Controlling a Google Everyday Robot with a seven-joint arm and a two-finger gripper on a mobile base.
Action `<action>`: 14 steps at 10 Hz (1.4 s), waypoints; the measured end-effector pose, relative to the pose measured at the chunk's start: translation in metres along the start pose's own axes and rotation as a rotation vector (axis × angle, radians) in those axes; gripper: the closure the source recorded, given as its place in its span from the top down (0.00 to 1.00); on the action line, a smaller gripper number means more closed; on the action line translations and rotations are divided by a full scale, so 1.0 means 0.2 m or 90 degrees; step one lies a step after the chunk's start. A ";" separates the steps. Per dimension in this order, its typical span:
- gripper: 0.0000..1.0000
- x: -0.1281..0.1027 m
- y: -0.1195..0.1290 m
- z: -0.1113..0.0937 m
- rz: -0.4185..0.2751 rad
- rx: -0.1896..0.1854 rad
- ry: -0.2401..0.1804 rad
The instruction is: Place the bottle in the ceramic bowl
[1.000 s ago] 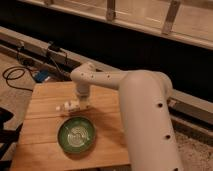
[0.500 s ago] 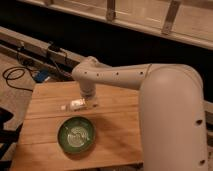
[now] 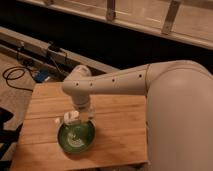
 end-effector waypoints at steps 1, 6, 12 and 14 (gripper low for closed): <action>0.00 -0.05 0.06 0.04 -0.004 -0.021 -0.005; 0.30 -0.05 0.07 0.04 -0.004 -0.024 -0.002; 0.80 -0.05 0.06 0.04 -0.004 -0.024 -0.003; 0.80 -0.05 0.06 0.05 -0.004 -0.024 -0.003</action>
